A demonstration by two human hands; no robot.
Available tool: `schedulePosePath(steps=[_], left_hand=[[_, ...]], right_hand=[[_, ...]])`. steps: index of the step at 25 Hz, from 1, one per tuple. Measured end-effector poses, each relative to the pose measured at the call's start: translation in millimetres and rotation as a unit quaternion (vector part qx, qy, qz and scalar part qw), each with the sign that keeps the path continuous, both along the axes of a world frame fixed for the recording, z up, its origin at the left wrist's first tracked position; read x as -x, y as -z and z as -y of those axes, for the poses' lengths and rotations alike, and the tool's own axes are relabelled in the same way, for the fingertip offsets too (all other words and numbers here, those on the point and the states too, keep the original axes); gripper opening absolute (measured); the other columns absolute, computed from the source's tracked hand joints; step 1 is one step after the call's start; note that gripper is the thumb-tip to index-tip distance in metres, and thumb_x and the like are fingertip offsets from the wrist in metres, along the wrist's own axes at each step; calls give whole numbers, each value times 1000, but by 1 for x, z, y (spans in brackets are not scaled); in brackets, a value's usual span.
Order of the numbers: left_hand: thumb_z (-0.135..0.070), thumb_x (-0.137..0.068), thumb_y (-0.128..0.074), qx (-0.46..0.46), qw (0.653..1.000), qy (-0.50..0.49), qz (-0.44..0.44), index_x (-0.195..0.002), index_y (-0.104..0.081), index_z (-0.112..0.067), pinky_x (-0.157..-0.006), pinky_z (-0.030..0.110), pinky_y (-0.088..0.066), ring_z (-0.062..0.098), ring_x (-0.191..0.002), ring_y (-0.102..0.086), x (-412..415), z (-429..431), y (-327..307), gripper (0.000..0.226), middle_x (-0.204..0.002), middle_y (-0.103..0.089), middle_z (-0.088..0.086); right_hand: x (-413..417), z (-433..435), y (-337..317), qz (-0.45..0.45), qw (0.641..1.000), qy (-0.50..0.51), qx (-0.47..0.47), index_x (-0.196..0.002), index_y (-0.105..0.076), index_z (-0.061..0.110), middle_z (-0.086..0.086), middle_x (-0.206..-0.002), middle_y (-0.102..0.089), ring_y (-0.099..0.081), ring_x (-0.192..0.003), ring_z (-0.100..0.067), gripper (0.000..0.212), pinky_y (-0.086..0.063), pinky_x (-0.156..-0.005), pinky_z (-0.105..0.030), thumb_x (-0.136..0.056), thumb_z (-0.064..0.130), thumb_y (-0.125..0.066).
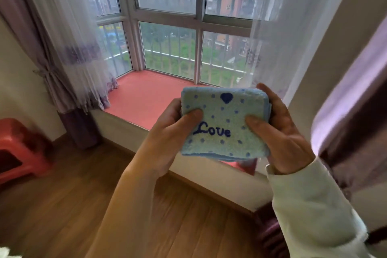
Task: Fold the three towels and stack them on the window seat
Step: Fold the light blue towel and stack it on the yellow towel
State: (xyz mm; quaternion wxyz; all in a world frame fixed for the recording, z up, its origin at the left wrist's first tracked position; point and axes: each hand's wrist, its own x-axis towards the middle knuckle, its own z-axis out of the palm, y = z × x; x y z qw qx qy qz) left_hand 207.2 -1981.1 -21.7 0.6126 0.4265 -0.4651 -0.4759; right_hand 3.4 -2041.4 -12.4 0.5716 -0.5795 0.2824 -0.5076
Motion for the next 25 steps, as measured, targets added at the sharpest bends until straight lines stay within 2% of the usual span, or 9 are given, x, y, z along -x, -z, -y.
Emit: schedulePosePath(steps=[3,5,7,10,13,16,18,25], left_hand=[[-25,-89,-59,-6,1000,-9,14,-118,-58,-17,-74,35,-61,20,-87,-72,-43,82,-6,30,-101,-69,7],[-27,-89,-59,-6,999,-20,25,-115,-59,-20,-75,39,-61,18,-86,-72,-65,130,-5,27,-97,-69,1],[-30,-89,-58,-7,999,-25,40,-114,-59,-23,-81,47,-59,20,-89,-70,-89,182,4,26,-98,-69,1],[-33,-90,-57,-17,997,-37,62,-113,-60,-26,-88,53,-56,21,-94,-67,-120,259,20,24,-101,-67,0],[-34,-90,-56,-35,996,-43,66,-110,-60,-27,-87,47,-53,17,-92,-65,-146,340,36,22,-98,-66,-1],[-35,-90,-55,-50,997,-21,62,-110,-60,-28,-84,40,-53,14,-92,-64,-167,412,50,22,-97,-65,-3],[-35,-89,-56,-62,996,-1,56,-112,-60,-27,-79,32,-53,10,-90,-64,-175,451,59,25,-96,-66,-6],[-33,-89,-59,-128,988,76,45,-125,-58,-18,-84,34,-52,13,-93,-64,-185,571,129,39,-102,-67,-3]], right_hand=[[-48,79,2,1,1000,19,-3,-126,-52,46,7,-123,-60,-66,-98,-7,59,-58,-78,-30,-78,12,-60],[-72,126,7,10,999,30,-10,-127,-50,46,4,-130,-57,-64,-103,-10,61,-59,-84,-34,-77,12,-59],[-97,178,17,14,999,41,-12,-127,-49,44,3,-129,-58,-64,-104,-10,62,-59,-84,-32,-77,9,-59],[-131,253,36,12,999,46,-23,-134,-44,36,6,-117,-62,-65,-92,-2,65,-58,-76,-24,-88,-8,-56],[-160,332,52,6,998,52,-43,-136,-43,31,7,-110,-63,-66,-85,2,65,-58,-72,-21,-90,-14,-49],[-178,398,62,1,996,73,-57,-132,-47,33,9,-111,-63,-66,-87,3,64,-56,-71,-19,-82,-6,-60],[-186,431,68,11,994,81,-74,-129,-50,36,10,-112,-64,-67,-88,2,63,-56,-72,-19,-76,3,-60],[-190,522,135,-7,976,162,-145,-137,-50,28,0,-124,-64,-67,-98,-5,63,-55,-75,-21,-80,8,-64]])
